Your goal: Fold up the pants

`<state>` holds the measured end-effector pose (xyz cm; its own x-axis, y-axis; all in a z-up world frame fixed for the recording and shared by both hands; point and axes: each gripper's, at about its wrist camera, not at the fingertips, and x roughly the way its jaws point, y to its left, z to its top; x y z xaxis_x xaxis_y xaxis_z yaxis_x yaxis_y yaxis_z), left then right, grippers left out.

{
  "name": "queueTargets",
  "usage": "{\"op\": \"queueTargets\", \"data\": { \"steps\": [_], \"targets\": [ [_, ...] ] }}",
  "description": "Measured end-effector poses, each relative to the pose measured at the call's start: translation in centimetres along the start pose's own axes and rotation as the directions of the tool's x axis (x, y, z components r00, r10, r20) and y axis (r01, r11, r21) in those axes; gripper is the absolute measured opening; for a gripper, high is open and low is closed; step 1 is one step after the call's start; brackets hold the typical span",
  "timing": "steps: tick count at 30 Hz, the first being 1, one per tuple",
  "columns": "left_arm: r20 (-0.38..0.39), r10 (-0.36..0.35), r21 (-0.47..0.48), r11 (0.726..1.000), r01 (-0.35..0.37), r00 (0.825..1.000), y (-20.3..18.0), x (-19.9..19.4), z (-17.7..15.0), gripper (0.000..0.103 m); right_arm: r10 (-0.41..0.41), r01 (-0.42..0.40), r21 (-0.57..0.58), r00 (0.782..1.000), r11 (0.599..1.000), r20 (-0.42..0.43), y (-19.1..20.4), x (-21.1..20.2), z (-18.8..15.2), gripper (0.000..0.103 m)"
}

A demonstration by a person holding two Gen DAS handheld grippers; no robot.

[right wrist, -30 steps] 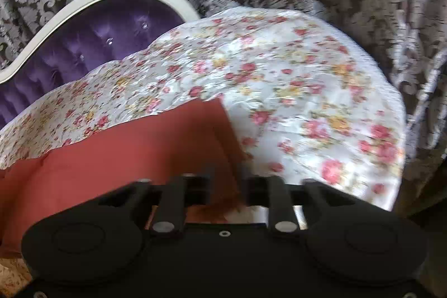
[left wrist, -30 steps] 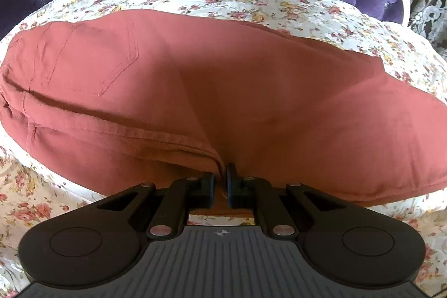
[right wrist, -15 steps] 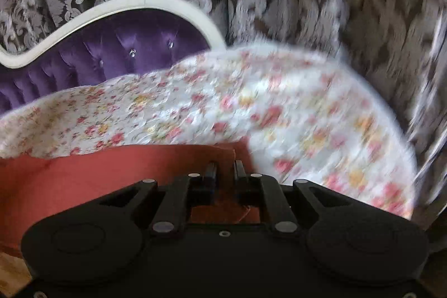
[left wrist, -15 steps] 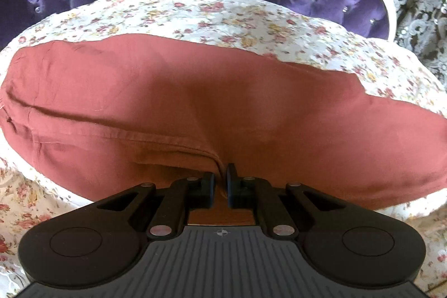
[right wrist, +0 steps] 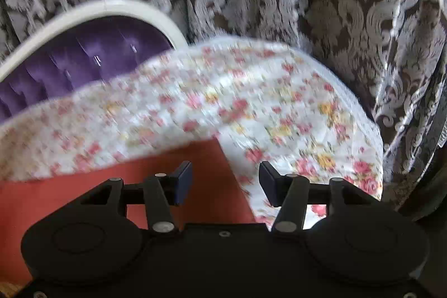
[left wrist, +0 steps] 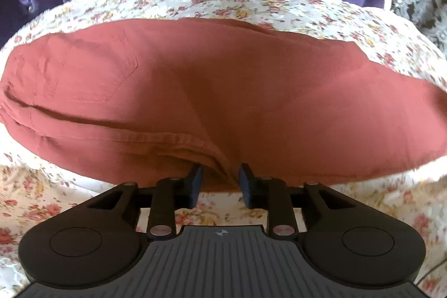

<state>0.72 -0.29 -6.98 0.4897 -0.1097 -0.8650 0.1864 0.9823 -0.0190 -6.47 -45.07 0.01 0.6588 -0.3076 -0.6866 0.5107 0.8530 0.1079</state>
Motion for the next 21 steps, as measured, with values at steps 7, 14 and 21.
{"op": "queueTargets", "data": {
  "steps": [7,14,21],
  "targets": [
    [0.038,-0.032,0.008,0.999,0.031,0.999,1.8,-2.5,-0.6,0.031,0.254,-0.255,-0.066,0.967,0.965,-0.028,7.0,-1.2,-0.8,0.060],
    [0.096,0.113,-0.161,0.982,-0.097,0.989,8.2,-0.8,4.6,0.031,0.450,-0.468,-0.227,0.883,0.854,-0.131,17.4,-0.5,-4.1,0.060],
    [-0.054,0.094,-0.121,0.988,-0.100,0.994,9.7,3.0,1.8,0.030,0.559,-0.611,-0.306,0.792,0.730,-0.245,24.8,-0.4,-7.2,0.060]
  ]
}}
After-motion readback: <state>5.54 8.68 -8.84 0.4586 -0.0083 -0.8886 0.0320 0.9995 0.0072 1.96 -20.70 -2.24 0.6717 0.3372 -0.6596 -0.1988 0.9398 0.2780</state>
